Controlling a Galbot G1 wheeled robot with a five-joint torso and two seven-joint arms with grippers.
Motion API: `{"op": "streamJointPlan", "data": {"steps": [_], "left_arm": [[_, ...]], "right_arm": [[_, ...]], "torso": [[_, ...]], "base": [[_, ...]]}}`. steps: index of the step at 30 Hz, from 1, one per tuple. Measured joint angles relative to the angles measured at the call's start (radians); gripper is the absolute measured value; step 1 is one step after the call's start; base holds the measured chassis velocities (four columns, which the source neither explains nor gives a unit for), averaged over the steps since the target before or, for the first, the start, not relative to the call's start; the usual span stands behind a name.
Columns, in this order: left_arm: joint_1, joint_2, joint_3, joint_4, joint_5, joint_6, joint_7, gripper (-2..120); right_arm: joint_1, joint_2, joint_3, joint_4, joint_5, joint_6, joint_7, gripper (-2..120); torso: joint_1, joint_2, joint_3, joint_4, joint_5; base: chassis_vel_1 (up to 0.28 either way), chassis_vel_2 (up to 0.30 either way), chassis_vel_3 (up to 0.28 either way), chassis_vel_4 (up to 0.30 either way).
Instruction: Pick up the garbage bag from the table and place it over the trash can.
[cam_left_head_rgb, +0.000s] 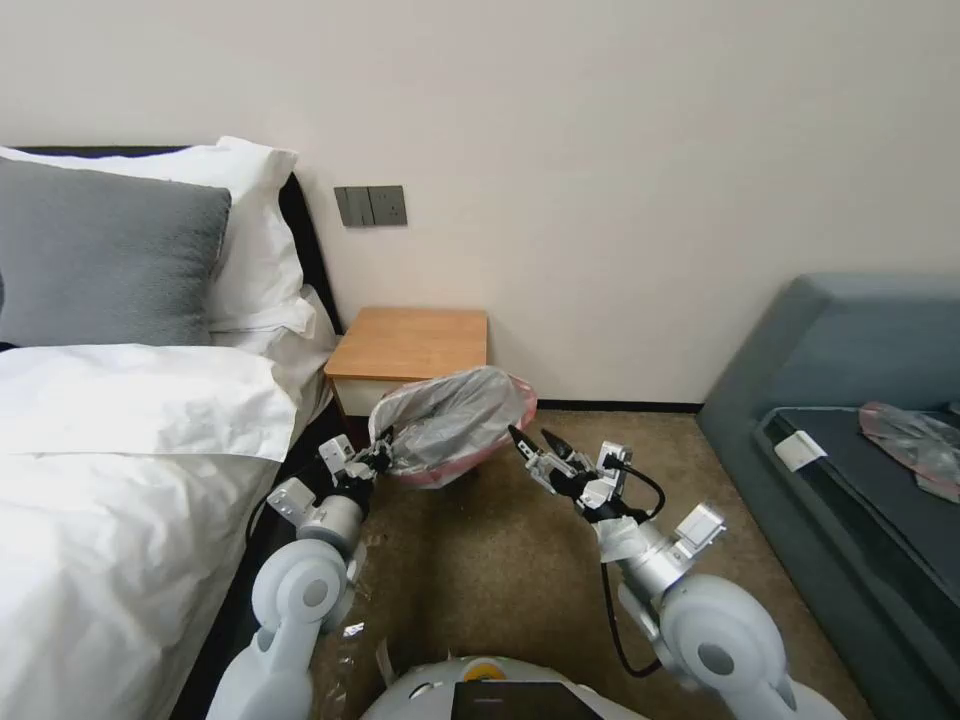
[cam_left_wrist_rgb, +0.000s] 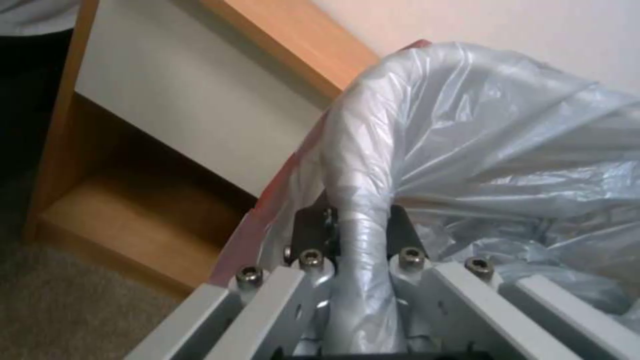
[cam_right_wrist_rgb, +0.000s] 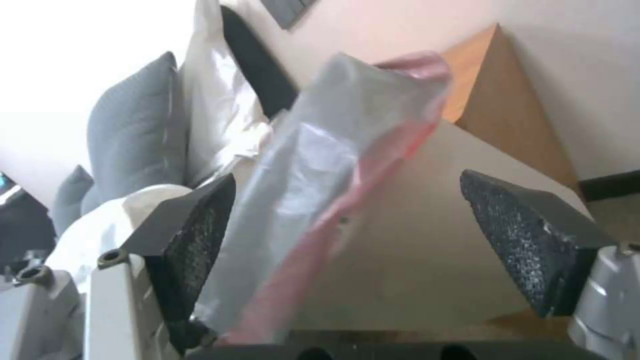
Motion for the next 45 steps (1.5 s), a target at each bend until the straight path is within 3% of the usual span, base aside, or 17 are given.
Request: {"op": "streamJointPlan", "data": {"steps": [10, 26, 33, 35, 38, 45], "left_arm": [[0.003, -0.004, -0.005, -0.011, -0.005, -0.004, 0.003, 2], [0.020, -0.010, -0.001, -0.026, -0.005, -0.007, 0.007, 2], [0.029, -0.010, -0.001, -0.036, -0.005, -0.007, 0.009, 2], [0.029, -0.010, -0.001, -0.036, -0.005, -0.007, 0.009, 2], [0.029, -0.010, -0.001, -0.036, -0.004, -0.007, 0.009, 2], [0.024, -0.010, -0.001, -0.031, -0.004, -0.007, 0.009, 2]], "right_arm": [[0.023, 0.135, -0.045, -0.093, 0.086, 0.112, -0.056, 91], [0.063, 0.201, -0.052, -0.149, 0.122, 0.146, -0.121, 89], [0.077, 0.218, -0.062, -0.187, 0.108, 0.156, -0.145, 65], [0.078, 0.218, -0.062, -0.188, 0.107, 0.157, -0.147, 64], [0.077, 0.216, -0.060, -0.190, 0.099, 0.160, -0.159, 47], [0.076, 0.220, -0.059, -0.180, 0.092, 0.166, -0.168, 22]], "torso": [[0.000, 0.000, 0.000, 0.0000, 0.0002], [0.000, 0.000, 0.000, 0.0001, 0.0002], [0.000, 0.000, 0.000, 0.0001, 0.0001], [0.000, 0.000, 0.000, 0.0001, 0.0002], [0.000, 0.000, 0.000, 0.0001, 0.0002], [0.000, 0.000, 0.000, 0.0000, 0.0002]], "base": [[0.000, 0.000, 0.000, 0.000], [0.000, 0.000, 0.000, 0.000], [0.000, 0.000, 0.000, 0.000], [0.000, 0.000, 0.000, 0.000], [0.000, 0.000, 0.000, 0.000], [0.000, 0.000, 0.000, 0.000]]}}
